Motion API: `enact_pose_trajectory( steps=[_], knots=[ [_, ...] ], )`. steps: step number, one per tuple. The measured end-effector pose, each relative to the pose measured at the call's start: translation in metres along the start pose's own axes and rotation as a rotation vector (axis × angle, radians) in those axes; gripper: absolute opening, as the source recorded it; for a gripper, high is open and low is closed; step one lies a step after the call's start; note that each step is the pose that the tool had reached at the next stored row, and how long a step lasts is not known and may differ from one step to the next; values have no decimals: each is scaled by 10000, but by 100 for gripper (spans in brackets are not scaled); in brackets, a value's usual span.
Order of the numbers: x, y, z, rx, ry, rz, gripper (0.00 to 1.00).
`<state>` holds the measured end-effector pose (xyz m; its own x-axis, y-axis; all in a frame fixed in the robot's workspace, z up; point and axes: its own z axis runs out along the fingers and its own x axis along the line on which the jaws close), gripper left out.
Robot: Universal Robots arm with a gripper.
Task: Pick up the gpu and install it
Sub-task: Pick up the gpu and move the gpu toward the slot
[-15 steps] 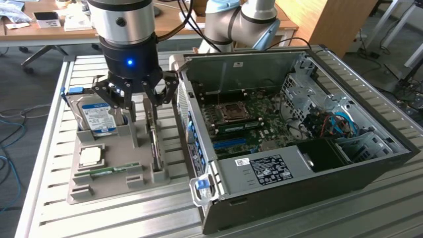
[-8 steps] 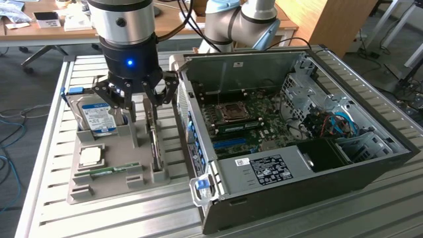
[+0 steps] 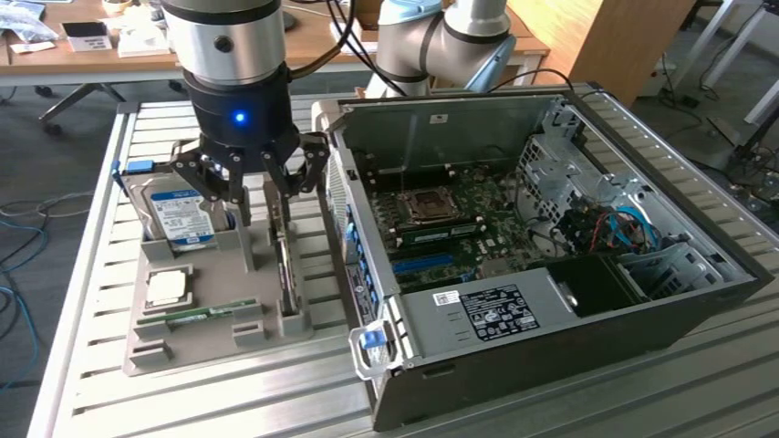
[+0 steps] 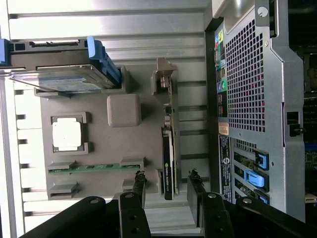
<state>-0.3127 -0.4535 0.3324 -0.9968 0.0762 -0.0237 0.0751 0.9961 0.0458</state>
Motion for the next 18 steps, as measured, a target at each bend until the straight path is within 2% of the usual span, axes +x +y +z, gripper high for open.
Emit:
enact_pose_trajectory(
  steps=[18],
  knots=[
    [1, -2, 53, -1, -1, 0, 47]
  ],
)
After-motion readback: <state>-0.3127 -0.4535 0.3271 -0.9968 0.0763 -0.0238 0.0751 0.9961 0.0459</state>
